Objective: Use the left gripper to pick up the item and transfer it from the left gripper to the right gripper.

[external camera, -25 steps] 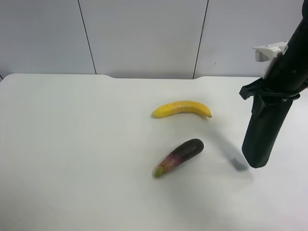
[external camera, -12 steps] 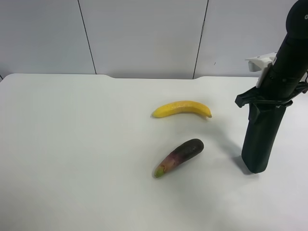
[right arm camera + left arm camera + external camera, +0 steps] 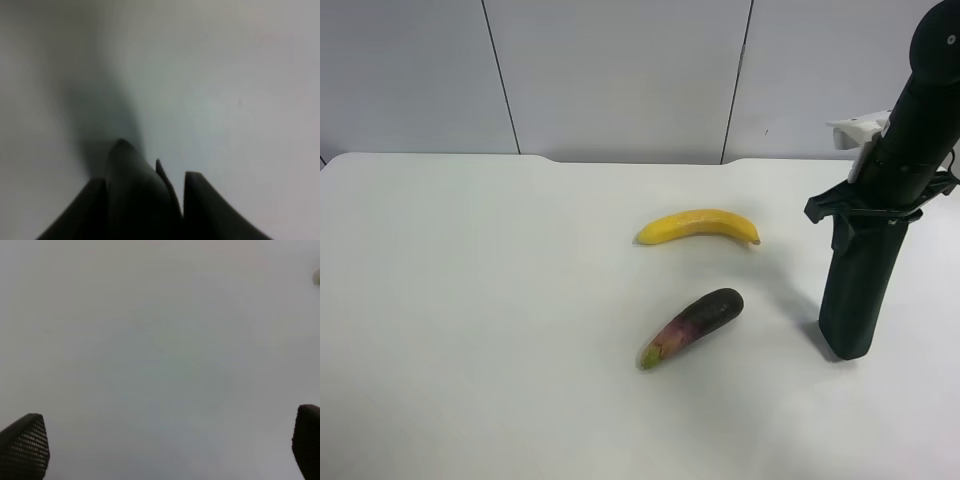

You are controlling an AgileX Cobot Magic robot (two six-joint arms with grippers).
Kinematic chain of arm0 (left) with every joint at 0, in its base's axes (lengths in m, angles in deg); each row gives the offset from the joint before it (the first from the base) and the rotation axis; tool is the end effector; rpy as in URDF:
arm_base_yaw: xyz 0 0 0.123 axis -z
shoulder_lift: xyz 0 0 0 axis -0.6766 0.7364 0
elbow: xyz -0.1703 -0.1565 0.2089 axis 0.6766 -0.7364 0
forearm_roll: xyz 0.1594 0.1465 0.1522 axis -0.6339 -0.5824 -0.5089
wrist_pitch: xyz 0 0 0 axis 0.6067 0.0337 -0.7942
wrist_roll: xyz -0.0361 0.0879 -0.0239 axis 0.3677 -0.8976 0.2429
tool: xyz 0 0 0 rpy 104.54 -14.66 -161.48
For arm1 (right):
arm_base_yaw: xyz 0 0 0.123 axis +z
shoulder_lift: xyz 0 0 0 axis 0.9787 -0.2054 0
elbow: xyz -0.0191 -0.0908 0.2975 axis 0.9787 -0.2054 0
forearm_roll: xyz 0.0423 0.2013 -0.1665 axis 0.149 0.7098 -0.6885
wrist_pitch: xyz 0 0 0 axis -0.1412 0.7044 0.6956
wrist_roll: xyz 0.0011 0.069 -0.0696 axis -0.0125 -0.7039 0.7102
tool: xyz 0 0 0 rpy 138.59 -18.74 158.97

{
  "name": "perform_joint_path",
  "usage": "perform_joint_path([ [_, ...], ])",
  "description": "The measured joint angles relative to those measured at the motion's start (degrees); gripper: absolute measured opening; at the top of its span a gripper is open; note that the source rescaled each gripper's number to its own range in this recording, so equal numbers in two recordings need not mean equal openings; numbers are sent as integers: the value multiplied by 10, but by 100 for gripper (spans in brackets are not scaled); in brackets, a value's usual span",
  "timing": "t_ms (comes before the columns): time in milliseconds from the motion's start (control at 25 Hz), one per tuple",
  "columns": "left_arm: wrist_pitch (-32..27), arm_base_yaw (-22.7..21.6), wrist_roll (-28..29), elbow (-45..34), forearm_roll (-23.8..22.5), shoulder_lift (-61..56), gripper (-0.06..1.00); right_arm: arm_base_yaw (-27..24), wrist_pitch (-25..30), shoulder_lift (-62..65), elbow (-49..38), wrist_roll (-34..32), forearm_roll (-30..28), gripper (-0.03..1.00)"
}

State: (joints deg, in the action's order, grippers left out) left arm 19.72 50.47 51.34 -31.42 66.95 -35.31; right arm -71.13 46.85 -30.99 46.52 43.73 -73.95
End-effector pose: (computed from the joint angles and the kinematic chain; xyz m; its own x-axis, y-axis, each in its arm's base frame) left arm -0.0158 0.0027 0.2829 -0.4402 0.0435 -0.8969 0.1248 0.9921 -0.0131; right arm 0.3262 0.0396 0.2232 -0.9583 -0.2574 -0.1240 -0.2566 0.9663 -0.0228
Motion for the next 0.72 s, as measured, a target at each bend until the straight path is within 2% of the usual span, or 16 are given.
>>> perform_joint_path([
  [80, 0, 0, 0, 0, 0, 0, 99, 0, -13, 0, 0, -1, 4, 36],
  [160, 0, 0, 0, 0, 0, 0, 99, 0, -20, 0, 0, -1, 4, 74],
  [200, 0, 0, 0, 0, 0, 0, 99, 0, -22, 0, 0, -1, 4, 85],
  [240, 0, 0, 0, 0, 0, 0, 99, 0, -22, 0, 0, -1, 4, 90],
  [360, 0, 0, 0, 0, 0, 0, 99, 0, -22, 0, 0, -1, 4, 98],
  [720, 0, 0, 0, 0, 0, 0, 99, 0, -52, 0, 0, -2, 4, 100],
])
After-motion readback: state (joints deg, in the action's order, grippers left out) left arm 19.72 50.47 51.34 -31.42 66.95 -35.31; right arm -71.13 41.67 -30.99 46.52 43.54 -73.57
